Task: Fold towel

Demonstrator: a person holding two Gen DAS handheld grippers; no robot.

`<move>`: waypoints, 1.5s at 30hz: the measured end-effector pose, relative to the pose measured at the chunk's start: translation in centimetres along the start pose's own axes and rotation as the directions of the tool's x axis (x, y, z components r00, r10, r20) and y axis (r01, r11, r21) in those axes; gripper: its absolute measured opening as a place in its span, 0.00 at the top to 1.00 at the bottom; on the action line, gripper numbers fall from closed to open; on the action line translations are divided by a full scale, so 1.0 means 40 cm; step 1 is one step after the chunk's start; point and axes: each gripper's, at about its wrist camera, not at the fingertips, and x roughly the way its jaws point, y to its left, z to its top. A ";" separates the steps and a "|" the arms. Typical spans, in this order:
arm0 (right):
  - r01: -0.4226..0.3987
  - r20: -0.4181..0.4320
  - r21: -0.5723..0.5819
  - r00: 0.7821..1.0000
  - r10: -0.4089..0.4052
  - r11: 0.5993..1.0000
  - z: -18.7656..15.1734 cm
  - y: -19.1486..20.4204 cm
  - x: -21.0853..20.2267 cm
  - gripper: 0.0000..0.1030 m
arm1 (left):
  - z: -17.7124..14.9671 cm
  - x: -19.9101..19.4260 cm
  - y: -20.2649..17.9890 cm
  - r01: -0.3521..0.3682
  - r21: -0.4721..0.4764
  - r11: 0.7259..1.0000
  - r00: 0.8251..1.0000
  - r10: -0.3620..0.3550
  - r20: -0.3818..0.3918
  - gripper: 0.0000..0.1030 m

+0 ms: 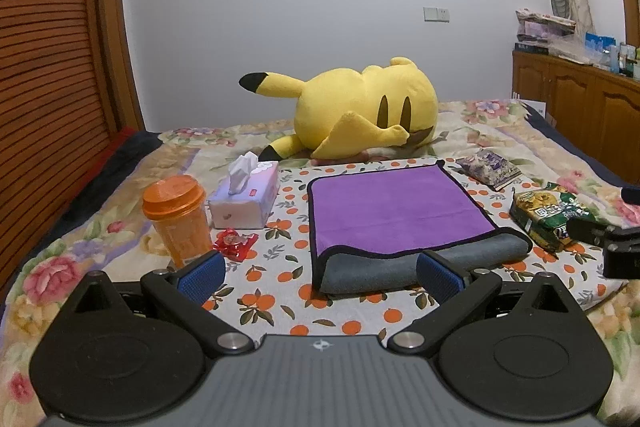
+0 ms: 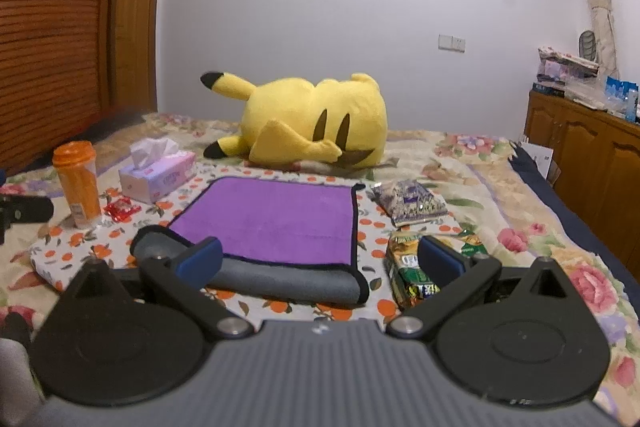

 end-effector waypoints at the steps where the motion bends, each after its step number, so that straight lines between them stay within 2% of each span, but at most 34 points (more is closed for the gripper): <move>1: 0.006 -0.011 -0.004 1.000 -0.006 1.000 -0.001 0.002 0.007 0.00 | 0.002 0.007 0.001 0.008 0.001 1.000 1.000 -0.008 -0.005 0.00; 13: -0.001 -0.039 -0.025 0.999 0.000 1.000 0.012 -0.002 0.080 0.00 | 0.012 0.099 0.004 0.041 0.022 0.999 0.998 -0.040 -0.051 0.01; 23: -0.021 -0.077 0.007 0.997 0.021 1.000 0.014 -0.020 0.135 0.00 | 0.016 0.157 0.003 0.083 0.045 0.996 0.993 -0.078 -0.089 0.22; 26: -0.055 -0.096 0.007 0.994 0.056 0.998 0.017 -0.019 0.148 0.00 | 0.018 0.179 0.003 0.102 0.054 0.993 0.989 -0.096 -0.113 0.30; 34: -0.087 -0.144 -0.014 0.986 0.084 0.996 0.019 -0.008 0.192 0.00 | 0.018 0.235 0.006 0.113 0.066 0.991 0.984 -0.102 -0.145 0.34; 45: -0.119 -0.228 -0.018 0.967 0.112 0.993 0.004 -0.017 0.271 0.00 | 0.016 0.333 0.035 0.114 0.028 0.993 0.973 -0.106 -0.203 0.34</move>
